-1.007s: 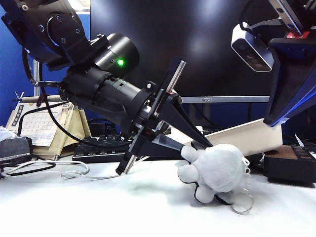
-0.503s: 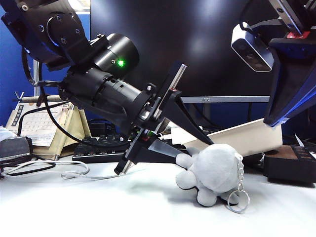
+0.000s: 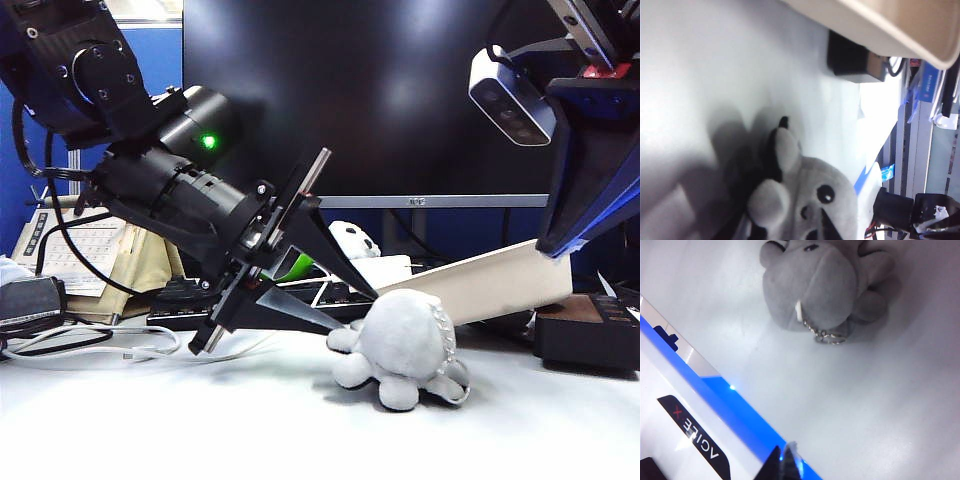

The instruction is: Place the tilting octopus upright.

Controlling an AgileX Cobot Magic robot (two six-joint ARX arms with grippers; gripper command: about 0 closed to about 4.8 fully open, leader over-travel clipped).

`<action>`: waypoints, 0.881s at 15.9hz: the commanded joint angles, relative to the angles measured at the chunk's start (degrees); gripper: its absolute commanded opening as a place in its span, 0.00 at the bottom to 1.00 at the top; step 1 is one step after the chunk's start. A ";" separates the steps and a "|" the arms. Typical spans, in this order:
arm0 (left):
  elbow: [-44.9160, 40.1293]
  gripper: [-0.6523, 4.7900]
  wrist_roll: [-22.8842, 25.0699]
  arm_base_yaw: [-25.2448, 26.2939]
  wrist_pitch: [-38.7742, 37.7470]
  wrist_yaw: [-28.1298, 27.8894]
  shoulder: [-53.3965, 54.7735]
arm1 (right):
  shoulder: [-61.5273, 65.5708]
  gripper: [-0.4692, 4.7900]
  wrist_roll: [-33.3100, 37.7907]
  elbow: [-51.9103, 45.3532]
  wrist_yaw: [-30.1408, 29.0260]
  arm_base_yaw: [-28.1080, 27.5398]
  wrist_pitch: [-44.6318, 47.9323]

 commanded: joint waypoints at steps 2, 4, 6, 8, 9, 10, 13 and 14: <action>0.15 0.46 2.03 -0.11 0.07 0.48 -0.20 | -0.22 0.09 -0.22 0.15 -0.33 0.00 0.61; 0.15 0.46 3.63 -0.07 0.04 0.42 -0.20 | -0.22 0.09 -0.20 0.15 -0.35 0.00 0.59; 0.15 0.46 4.22 -0.07 0.07 0.22 -0.20 | -0.22 0.09 -0.22 0.15 -0.83 0.00 0.61; 0.15 0.46 6.71 -0.04 0.00 0.24 -0.20 | -0.22 0.09 -0.22 0.15 -1.25 0.00 0.63; 0.15 0.46 6.93 -0.04 0.02 0.24 -0.20 | -0.22 0.09 -0.22 0.15 -1.40 0.00 0.63; 0.15 0.46 6.93 0.00 0.02 0.24 -0.20 | -0.22 0.09 -0.22 0.15 -1.42 0.00 0.63; 0.15 0.46 6.93 1.92 -0.50 0.13 -0.26 | -0.22 0.09 -0.24 0.15 -1.40 0.00 0.61; 0.15 0.46 6.91 2.40 -1.09 0.44 -0.33 | -0.22 0.09 -0.24 0.15 -1.40 0.00 0.63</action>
